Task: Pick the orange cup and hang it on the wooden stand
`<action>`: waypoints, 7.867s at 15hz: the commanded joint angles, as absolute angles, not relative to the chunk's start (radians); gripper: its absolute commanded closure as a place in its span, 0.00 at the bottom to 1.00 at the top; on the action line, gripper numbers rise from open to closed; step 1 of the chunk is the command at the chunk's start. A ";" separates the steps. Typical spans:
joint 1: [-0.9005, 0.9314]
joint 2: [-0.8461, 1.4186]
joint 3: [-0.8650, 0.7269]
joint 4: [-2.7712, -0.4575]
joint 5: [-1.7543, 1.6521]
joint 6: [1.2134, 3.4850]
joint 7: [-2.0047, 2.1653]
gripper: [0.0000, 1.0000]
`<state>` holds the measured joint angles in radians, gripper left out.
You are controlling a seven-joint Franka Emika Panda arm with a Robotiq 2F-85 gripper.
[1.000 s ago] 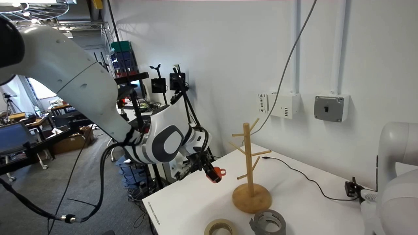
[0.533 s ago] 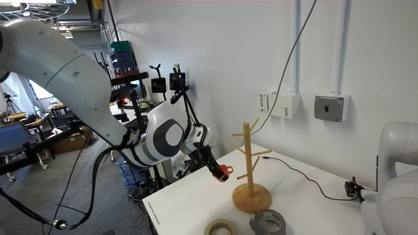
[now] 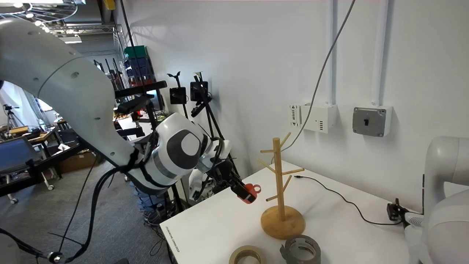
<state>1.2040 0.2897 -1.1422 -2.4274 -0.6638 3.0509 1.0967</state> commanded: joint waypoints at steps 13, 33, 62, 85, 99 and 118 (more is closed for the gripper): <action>1.425 0.416 -1.351 -2.495 -0.672 3.043 1.178 0.66; 1.375 0.734 -1.204 -2.390 0.035 3.027 0.726 0.66; 1.286 0.801 -1.088 -2.292 0.105 3.023 0.694 0.66; 1.286 0.690 -1.074 -2.334 0.079 3.048 0.613 0.00; 1.345 0.295 -1.160 -2.513 0.028 3.046 0.361 0.00; 1.800 0.160 -1.699 -2.650 -0.076 3.145 0.317 0.00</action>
<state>1.6933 0.2049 -1.5899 -2.6011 -0.0724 3.0866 0.3536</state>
